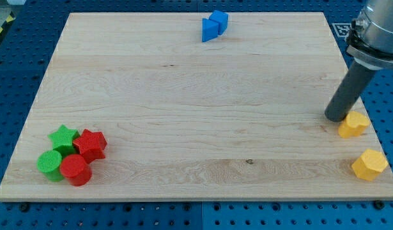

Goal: Place the yellow heart on top of the yellow hexagon

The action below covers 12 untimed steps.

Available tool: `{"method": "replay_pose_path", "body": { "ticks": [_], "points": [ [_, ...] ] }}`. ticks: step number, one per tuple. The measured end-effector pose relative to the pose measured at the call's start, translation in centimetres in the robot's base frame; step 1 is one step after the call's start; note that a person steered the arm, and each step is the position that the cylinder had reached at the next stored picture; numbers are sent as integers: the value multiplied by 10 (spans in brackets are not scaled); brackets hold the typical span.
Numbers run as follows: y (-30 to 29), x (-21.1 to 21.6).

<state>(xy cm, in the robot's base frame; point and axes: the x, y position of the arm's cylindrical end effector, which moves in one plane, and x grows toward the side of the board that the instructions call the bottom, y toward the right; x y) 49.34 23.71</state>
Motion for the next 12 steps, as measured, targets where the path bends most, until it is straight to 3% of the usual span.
{"method": "replay_pose_path", "body": {
  "ticks": [2, 4, 6, 9, 12],
  "points": [
    [14, 11],
    [19, -18],
    [63, 4],
    [58, 33],
    [53, 13]
  ]
}}
